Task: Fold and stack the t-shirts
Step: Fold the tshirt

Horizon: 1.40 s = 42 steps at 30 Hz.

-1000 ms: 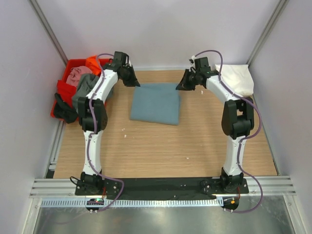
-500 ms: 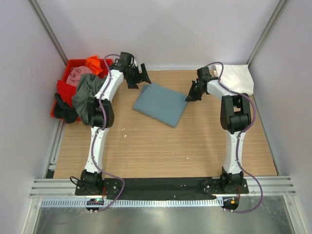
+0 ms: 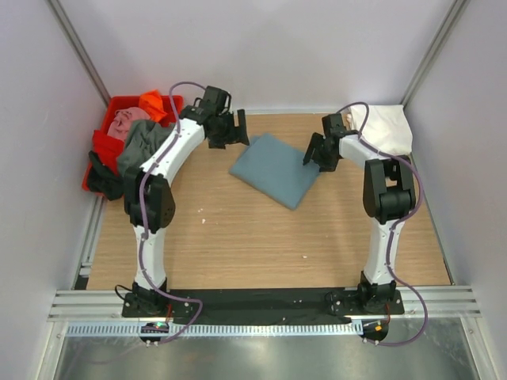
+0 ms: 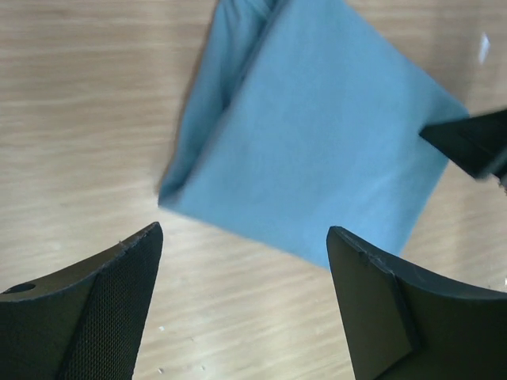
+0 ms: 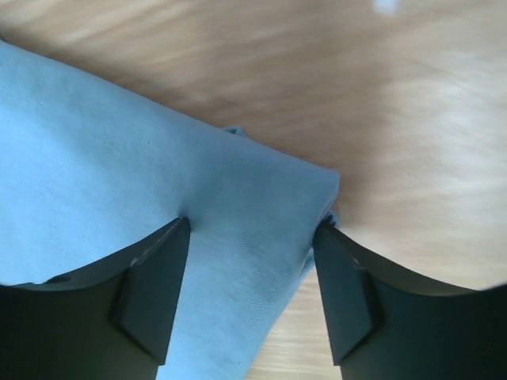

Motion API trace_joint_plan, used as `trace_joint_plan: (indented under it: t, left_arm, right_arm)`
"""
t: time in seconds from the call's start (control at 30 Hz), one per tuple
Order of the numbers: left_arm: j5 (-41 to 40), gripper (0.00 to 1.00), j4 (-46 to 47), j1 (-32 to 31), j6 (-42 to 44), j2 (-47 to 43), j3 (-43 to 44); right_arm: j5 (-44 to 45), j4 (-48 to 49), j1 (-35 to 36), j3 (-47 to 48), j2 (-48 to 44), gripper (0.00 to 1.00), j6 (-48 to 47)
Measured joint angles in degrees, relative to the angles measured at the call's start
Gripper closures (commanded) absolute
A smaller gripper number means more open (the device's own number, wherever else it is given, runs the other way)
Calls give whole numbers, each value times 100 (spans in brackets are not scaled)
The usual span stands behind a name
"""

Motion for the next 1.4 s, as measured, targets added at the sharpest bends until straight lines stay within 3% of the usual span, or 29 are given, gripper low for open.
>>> trace_joint_plan:
  t: [0.07,0.17,0.33,0.43,0.57,0.77,0.93,1.1,1.33,1.4]
  left_arm:
    - [-61,18,251,-223,-31,-365,-481]
    - [-61,22,514,-352,-105,-520,-1008]
    - [-79,25,728,-328,-286,-229,-1394]
    - [-79,28,885,-437,-400,-59,-1381]
    - [-66,32,1025,-704,-570,17,-1257]
    - [122,34,1338,-896,-828,203,-988]
    - [291,38,1537,-844,-898,691,-970]
    - [350,43,1650,-802,-1032,920,-1067]
    - [24,42,2227,-863,-1351,-186,-2938]
    - [-98,36,2166,-911,-1447,-627,-3521]
  right_arm:
    - [476,-61,31,-275,-249,21,-81]
    - [1228,-369,192,-684,-807,16,-249]
    - [1670,-636,833,-949,-1930,15,-289]
    - [1292,-398,1113,-1246,-2629,29,-205]
    - [101,372,1021,-1878,-3025,63,177]
    - [-1596,1991,964,-2706,-2127,78,962]
    - [-2240,2726,970,-3447,-1475,80,1290]
    - [-2304,3032,935,-3866,-1574,82,1344]
    - [-2090,2820,833,-4133,-1899,79,1178]
    - [-1812,2527,835,-4133,-2061,71,1038]
